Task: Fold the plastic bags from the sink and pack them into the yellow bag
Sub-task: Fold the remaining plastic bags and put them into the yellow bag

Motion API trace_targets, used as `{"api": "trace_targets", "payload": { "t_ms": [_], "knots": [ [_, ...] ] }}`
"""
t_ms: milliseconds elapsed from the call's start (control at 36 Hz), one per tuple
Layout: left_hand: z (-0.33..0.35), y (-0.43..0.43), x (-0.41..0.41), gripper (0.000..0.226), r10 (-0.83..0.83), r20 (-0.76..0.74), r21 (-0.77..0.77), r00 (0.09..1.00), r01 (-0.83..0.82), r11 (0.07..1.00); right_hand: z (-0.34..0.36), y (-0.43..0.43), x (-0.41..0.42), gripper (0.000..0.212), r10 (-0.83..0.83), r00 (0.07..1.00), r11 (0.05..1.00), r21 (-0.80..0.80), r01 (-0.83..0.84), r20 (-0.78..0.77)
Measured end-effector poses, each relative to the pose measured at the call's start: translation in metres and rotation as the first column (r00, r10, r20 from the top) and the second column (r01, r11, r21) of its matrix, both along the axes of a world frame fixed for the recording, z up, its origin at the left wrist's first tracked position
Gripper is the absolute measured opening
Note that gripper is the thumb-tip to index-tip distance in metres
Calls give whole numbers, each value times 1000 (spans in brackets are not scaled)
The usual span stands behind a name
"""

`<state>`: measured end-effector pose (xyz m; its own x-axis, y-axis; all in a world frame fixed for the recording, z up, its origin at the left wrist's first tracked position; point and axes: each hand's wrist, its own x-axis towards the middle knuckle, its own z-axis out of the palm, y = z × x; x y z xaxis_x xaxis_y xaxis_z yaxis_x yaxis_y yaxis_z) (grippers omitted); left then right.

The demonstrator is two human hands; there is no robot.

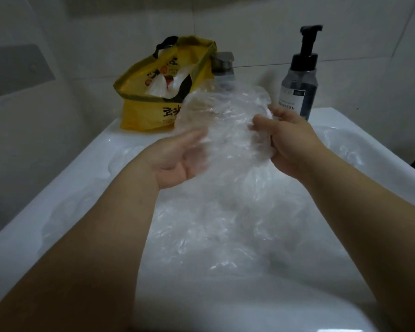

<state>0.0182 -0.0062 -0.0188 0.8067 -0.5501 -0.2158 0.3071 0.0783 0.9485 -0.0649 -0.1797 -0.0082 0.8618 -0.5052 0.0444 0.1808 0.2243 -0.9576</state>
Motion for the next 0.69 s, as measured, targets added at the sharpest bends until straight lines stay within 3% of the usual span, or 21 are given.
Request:
{"api": "trace_targets", "payload": {
  "t_ms": [56, 139, 222, 306, 361, 417, 528, 639, 694],
  "knots": [
    [-1, -4, 0, 4, 82, 49, 2, 995, -82, 997, 0, 0, -1, 52, -13, 1000, 1000, 4, 13, 12],
    [2, -2, 6, 8, 165, 118, -147, 979, -147, 978, 1, -3, -1, 48, -90, 995, 994, 62, 88, 33],
    [2, 4, 6, 43, 52, 277, -112, 960, -22, 993, 3, -9, -1, 36, -146, 988, 974, 181, 137, 42],
    [-1, 4, 0, 64, -68, 297, -24, 952, 79, 997, 0, -8, -2, 13, -105, 993, 991, 81, 109, -45],
    [2, -1, -7, 52, 22, 243, -66, 970, -6, 998, -2, -5, -2, 23, -81, 995, 997, -6, 81, -63],
    [3, -1, -3, 42, 188, 280, -78, 942, -173, 982, -4, -2, -2, 28, -66, 997, 997, -30, 64, -51],
    [4, 9, 5, 67, 316, 365, -195, 876, -260, 946, 1, -4, -4, 22, -75, 997, 993, 92, 77, -20],
    [7, 7, -1, 33, 264, 428, -136, 864, -228, 964, 5, -8, -7, 20, -108, 994, 976, 190, 104, 12],
    [7, 5, -5, 31, 194, 445, -70, 874, -182, 981, 6, -9, -7, 18, -86, 996, 983, 162, 82, 18]
  ]
}}
